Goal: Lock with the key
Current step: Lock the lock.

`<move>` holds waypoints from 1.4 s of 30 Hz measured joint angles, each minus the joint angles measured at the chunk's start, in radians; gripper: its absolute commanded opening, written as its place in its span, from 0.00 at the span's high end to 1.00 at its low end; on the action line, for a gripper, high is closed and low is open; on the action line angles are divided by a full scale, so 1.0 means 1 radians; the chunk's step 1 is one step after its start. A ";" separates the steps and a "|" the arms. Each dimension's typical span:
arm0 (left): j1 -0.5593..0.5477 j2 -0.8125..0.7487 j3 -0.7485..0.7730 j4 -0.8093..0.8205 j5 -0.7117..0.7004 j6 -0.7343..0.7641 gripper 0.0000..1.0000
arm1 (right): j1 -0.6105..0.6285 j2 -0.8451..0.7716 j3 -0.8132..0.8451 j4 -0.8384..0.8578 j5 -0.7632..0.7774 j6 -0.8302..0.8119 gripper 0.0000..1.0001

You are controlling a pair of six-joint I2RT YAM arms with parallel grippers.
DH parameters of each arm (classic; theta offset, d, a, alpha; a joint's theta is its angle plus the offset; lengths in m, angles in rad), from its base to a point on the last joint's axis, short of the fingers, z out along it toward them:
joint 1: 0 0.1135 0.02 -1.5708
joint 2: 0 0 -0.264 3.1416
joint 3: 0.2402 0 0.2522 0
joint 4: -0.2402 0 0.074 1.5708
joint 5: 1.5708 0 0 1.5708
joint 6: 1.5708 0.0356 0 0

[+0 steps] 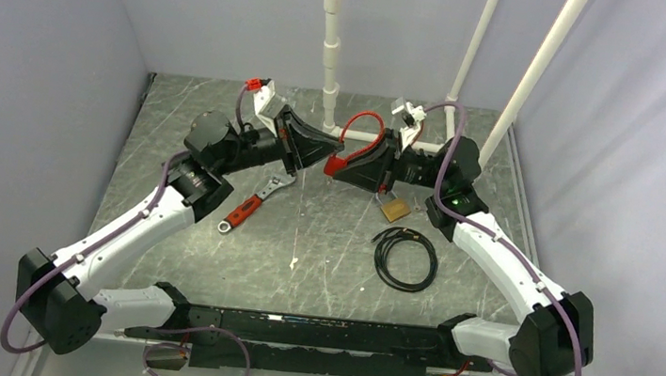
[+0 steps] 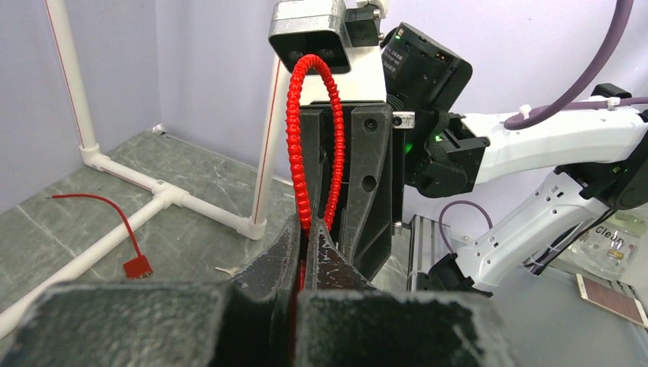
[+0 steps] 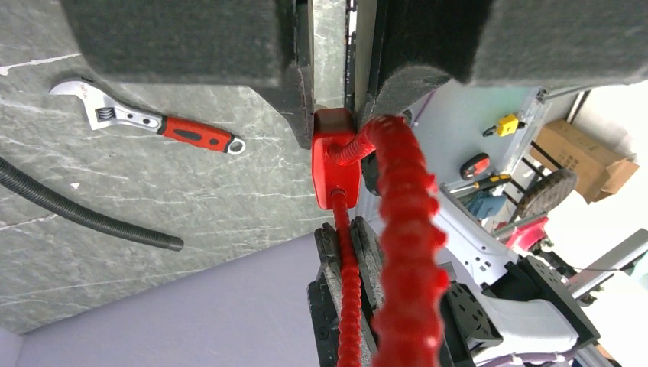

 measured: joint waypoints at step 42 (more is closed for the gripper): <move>0.238 0.132 0.351 -0.562 0.410 0.200 0.10 | -0.053 0.049 0.089 -0.322 -0.097 -0.285 1.00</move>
